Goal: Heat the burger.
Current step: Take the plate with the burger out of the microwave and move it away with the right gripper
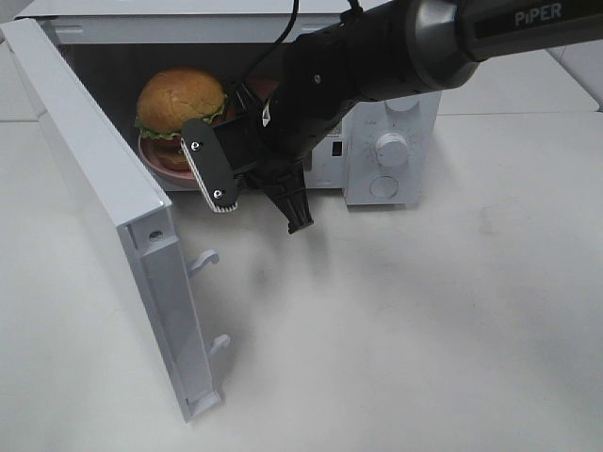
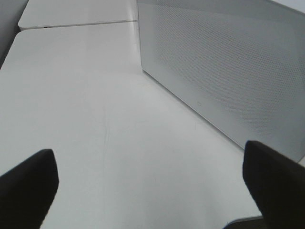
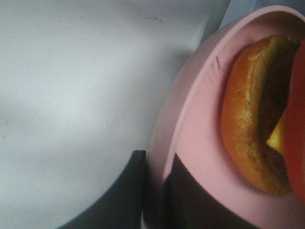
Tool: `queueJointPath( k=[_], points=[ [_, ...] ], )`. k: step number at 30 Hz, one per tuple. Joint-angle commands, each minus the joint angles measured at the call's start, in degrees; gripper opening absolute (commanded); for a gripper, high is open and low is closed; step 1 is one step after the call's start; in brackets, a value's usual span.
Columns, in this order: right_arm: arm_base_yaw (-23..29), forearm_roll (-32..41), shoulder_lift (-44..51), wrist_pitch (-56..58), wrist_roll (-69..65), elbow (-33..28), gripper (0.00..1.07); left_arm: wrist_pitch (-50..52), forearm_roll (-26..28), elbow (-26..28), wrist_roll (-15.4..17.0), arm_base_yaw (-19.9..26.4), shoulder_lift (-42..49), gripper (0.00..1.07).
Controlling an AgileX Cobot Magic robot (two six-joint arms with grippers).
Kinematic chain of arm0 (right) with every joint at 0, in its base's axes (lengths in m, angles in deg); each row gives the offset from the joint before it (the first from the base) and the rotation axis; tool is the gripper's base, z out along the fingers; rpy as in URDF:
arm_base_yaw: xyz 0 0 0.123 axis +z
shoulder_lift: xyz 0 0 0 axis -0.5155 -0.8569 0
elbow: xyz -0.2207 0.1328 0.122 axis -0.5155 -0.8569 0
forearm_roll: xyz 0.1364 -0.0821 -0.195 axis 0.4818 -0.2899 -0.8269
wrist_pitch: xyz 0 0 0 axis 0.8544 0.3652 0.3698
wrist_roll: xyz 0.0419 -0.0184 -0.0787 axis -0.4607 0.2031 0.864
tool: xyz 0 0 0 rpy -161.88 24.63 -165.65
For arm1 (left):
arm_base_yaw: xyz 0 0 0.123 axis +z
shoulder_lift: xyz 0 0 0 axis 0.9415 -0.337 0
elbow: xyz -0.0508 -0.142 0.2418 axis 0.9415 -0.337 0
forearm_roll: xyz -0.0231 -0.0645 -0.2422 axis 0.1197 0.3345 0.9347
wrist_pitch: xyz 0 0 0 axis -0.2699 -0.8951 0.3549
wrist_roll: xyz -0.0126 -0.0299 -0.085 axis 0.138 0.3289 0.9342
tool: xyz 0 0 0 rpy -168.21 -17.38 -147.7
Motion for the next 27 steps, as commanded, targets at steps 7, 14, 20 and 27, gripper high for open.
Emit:
queueJointPath(
  k=[7, 14, 20, 27],
  points=[
    [-1.38, 3.38, 7.05, -4.98, 3.32, -7.39, 0.0, 0.06, 0.11, -0.06, 0.0, 0.17, 0.4, 0.98],
    [-1.55, 6.3, 12.2, -7.45, 4.3, -14.5, 0.0, 0.06, 0.11, -0.06, 0.0, 0.17, 0.4, 0.98],
    [-1.55, 6.76, 15.87, -8.02, 4.64, -19.31, 0.0, 0.06, 0.11, -0.06, 0.0, 0.17, 0.4, 0.98],
    [-1.55, 7.85, 21.14, -8.19, 4.64, -25.67, 0.0, 0.06, 0.11, -0.06, 0.0, 0.17, 0.4, 0.98]
  ],
)
